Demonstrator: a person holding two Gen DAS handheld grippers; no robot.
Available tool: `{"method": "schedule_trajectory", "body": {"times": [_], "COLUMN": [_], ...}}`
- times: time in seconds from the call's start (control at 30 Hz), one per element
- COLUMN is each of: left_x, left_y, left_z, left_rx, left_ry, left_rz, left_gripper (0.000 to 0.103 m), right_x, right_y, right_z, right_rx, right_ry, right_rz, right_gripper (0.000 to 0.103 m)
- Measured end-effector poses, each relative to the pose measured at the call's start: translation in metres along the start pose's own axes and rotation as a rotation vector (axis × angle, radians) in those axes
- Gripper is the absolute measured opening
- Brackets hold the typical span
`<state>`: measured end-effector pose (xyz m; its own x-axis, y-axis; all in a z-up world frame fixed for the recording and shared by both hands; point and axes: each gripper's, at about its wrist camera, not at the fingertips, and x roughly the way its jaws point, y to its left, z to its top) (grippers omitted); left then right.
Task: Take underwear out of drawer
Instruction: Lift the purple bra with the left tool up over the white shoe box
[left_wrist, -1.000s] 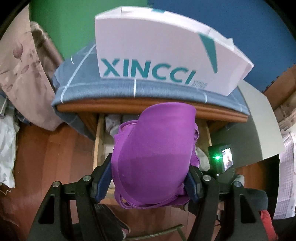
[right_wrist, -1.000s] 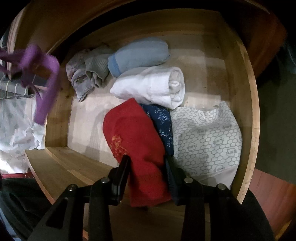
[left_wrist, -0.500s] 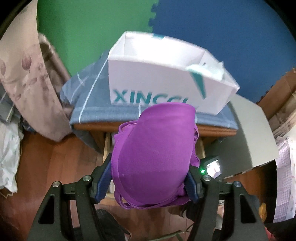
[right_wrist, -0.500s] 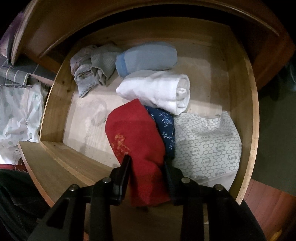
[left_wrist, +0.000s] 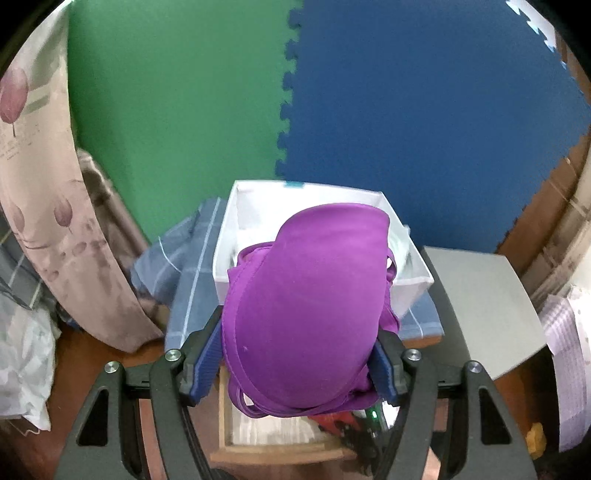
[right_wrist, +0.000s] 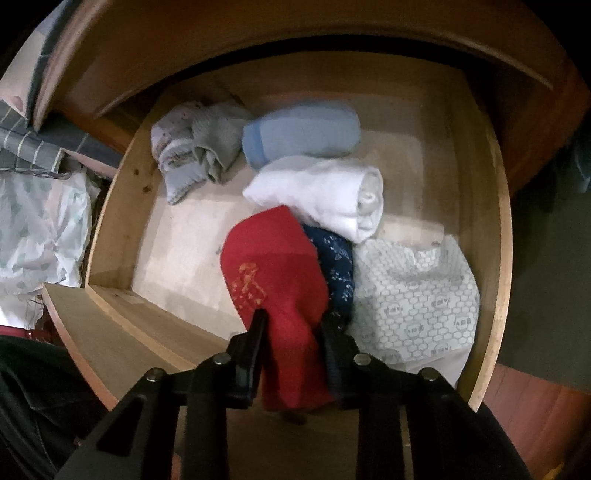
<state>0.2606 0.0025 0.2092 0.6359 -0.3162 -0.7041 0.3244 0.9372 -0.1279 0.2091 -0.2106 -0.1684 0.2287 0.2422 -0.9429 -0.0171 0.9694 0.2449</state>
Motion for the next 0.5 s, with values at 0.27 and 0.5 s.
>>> {"method": "schedule_trajectory", "body": {"times": [0.27,0.5], "left_x": [0.009,0.039], "left_y": [0.003,0.003], "left_z": [0.036,0.074], "left_rx": [0.001,-0.01], "left_ry": [-0.025,-0.048], "left_rz": [0.045,0.117], "left_gripper": [0.064,0.065], "right_x": [-0.026,-0.025], "right_y": [-0.003,-0.004], "right_z": [0.006,0.006], "right_rx": [0.014,0.027], "right_ry": [-0.099,-0.096], "right_rz": [0.013,0.011], "right_gripper": [0.024,0.024]}}
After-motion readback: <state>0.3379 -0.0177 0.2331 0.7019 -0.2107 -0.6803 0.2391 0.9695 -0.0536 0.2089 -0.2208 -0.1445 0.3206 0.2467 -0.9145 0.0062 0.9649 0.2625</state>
